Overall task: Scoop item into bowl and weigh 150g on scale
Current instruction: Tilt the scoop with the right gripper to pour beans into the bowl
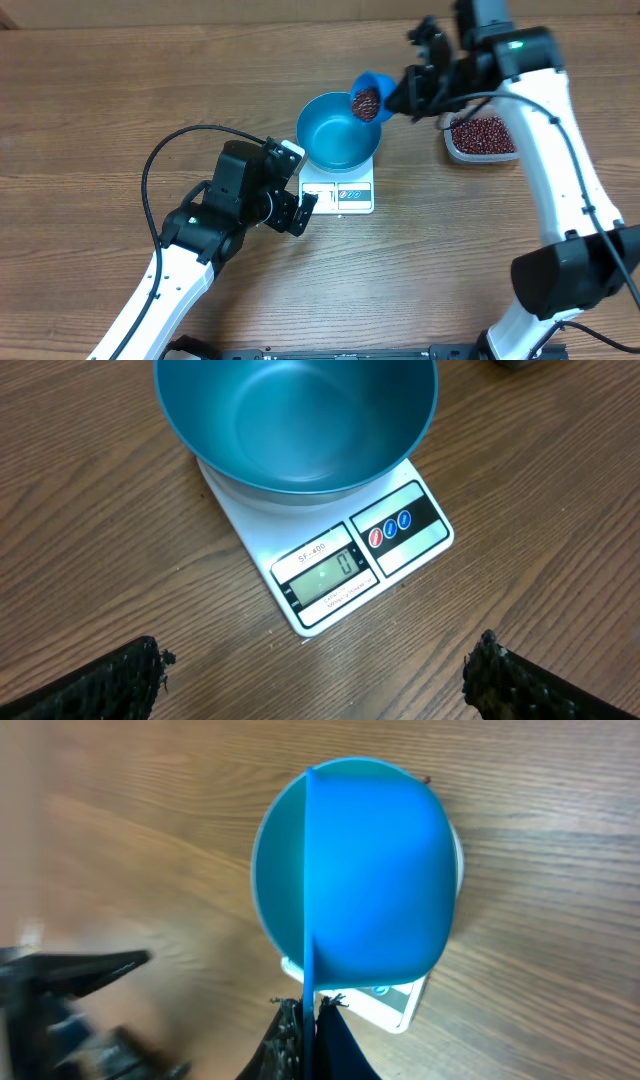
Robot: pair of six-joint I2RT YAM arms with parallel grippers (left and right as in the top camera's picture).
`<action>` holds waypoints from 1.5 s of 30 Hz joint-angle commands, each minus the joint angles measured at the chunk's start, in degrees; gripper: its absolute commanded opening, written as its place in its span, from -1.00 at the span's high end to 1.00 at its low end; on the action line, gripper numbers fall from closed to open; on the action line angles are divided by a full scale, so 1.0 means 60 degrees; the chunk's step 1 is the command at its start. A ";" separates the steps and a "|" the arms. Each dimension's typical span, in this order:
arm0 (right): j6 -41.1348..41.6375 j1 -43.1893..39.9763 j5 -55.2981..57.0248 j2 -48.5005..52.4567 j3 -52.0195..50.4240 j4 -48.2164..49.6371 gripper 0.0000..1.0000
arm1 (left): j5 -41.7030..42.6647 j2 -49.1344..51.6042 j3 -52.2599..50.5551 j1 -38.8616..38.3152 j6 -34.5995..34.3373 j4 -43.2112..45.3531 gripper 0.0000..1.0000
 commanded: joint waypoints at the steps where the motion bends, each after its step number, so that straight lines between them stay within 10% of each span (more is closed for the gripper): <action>1: 0.0765 0.0943 0.2779 -0.0153 0.0266 0.0208 0.93 | -0.0058 0.0055 -0.0011 0.0033 -0.0120 0.0007 -0.99; 26: 0.1264 0.4546 0.9562 -0.0153 0.0259 0.0729 0.92 | -0.0062 0.0055 -0.0011 0.0033 -0.0120 0.0007 -0.99; 45: 0.0769 0.4244 0.7683 -0.0200 0.0535 0.0579 0.93 | -0.0058 0.0055 -0.0011 0.0033 -0.0120 0.0007 -0.99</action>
